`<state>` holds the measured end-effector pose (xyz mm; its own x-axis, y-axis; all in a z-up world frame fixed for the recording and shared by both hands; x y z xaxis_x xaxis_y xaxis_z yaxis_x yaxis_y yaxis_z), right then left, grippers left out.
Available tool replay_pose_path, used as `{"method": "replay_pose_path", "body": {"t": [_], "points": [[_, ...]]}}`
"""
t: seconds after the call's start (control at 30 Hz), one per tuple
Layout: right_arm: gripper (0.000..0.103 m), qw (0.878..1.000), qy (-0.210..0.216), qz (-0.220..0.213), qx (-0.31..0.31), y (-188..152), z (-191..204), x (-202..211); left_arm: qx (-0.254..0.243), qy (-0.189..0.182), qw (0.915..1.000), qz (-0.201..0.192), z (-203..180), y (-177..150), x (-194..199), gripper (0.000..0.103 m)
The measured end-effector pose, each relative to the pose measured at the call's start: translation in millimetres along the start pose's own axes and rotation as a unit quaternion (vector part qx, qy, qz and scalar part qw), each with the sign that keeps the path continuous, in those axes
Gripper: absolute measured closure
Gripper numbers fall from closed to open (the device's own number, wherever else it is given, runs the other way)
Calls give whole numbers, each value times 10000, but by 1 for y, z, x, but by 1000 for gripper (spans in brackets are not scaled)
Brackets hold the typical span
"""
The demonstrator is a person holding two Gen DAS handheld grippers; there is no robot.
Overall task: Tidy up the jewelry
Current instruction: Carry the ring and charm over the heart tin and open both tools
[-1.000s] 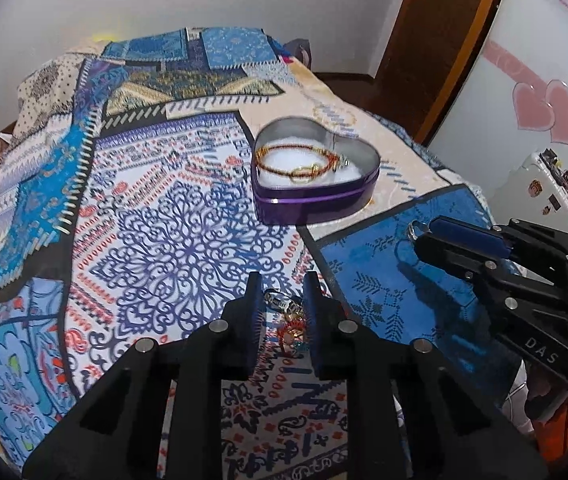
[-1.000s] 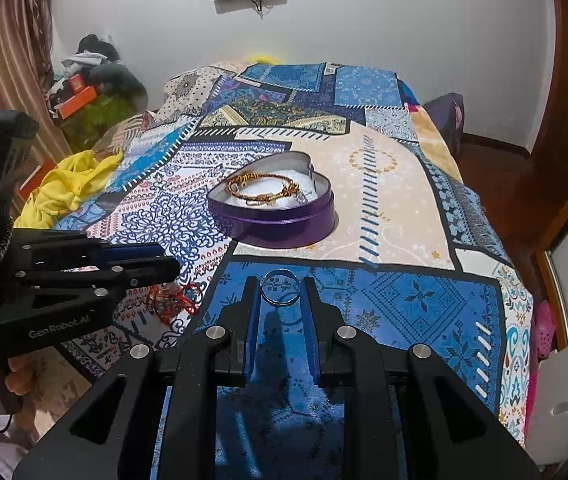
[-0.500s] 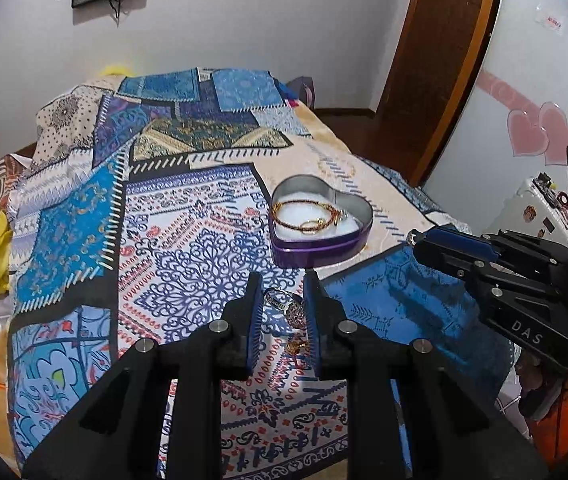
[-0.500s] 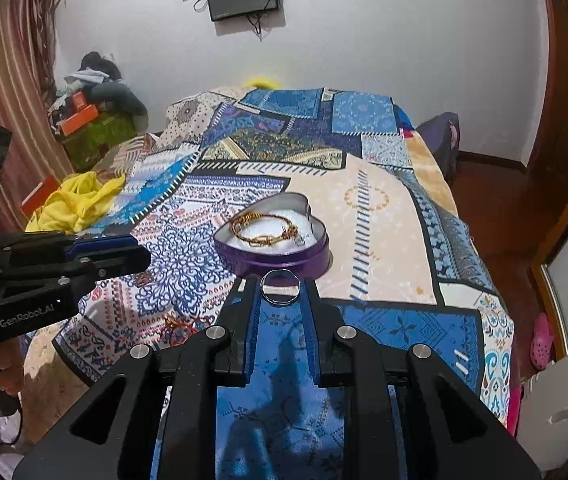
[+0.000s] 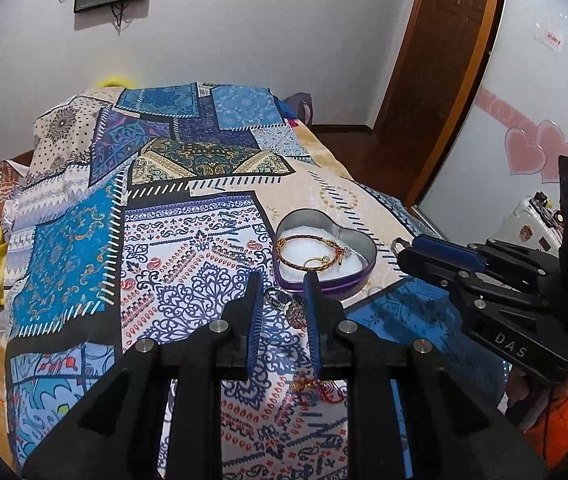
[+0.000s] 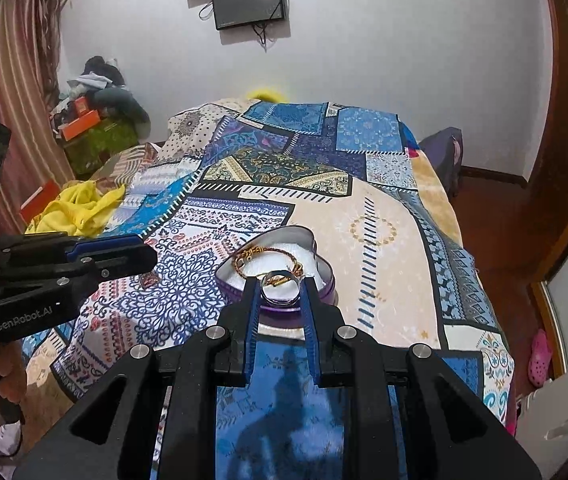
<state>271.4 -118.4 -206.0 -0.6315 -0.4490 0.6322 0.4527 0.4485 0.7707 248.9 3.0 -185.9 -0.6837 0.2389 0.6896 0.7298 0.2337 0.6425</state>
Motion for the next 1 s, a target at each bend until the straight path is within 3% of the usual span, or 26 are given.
{"method": "replay_pose_path", "body": {"t": [0.5,1.0], "points": [[85,9997,148,205,71,3,-5,-28,177,-291,9991,248,-4,21,-41,84],[85,9992,175,354,82,2,-11,-43,-95,-225,9991,358,-18,29,-67,84]]}}
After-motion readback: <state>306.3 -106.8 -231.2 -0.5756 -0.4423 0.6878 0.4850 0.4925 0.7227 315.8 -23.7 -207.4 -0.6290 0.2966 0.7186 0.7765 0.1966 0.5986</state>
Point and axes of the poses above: each gripper's, at about its wrist camera, not at the fingertips, and x roughly against the way its jaws point, z to its left, y to its top, the point moved 6 cm from there along -x, roughly the way its jaws point, and after that the axes turned 13 degrees about x, right-handed, at the moved point
